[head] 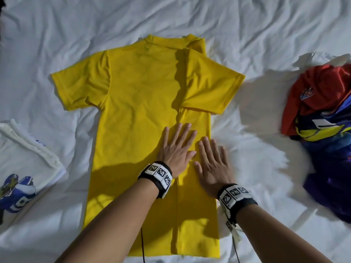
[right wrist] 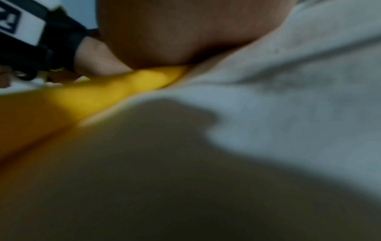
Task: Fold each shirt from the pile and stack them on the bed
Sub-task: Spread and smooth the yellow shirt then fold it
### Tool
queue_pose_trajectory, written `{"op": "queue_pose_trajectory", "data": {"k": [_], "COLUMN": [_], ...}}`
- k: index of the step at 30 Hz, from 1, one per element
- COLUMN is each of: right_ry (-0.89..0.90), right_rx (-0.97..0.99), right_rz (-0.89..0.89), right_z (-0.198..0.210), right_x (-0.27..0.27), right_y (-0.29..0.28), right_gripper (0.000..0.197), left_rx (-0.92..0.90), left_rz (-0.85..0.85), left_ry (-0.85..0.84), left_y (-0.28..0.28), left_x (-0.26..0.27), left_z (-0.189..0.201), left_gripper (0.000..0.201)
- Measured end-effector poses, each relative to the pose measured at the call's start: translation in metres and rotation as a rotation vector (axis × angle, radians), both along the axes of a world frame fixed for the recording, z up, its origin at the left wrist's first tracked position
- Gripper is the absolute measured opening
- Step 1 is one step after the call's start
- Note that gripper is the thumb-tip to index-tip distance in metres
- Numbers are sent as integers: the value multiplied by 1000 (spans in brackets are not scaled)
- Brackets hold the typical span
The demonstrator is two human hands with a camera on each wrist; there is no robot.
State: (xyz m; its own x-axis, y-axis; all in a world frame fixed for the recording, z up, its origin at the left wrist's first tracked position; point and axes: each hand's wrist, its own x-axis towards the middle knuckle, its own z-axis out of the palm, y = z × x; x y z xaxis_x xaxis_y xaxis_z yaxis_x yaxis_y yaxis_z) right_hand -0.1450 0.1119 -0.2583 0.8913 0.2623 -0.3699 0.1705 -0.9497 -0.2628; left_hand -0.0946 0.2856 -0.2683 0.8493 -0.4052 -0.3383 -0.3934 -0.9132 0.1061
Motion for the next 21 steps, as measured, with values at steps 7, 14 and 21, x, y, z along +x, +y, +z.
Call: {"op": "queue_pose_trajectory", "data": {"k": [7,14,21], "right_ry": [15,-61,-70], "right_rx": [16,87,125], "right_rz": [-107,12,113], "right_z": [21,57,73], "right_x": [12,91,196], "right_y": [8,81,181], "right_gripper": [72,66,53], "left_rx": [-91,-169,-166], "left_rz": [319,863,1238], "left_ry": [-96,-188,38], "left_y": [44,120,187], "left_x": [7,39,81], "left_z": [22,60,57], "left_gripper": [68,45,45]}}
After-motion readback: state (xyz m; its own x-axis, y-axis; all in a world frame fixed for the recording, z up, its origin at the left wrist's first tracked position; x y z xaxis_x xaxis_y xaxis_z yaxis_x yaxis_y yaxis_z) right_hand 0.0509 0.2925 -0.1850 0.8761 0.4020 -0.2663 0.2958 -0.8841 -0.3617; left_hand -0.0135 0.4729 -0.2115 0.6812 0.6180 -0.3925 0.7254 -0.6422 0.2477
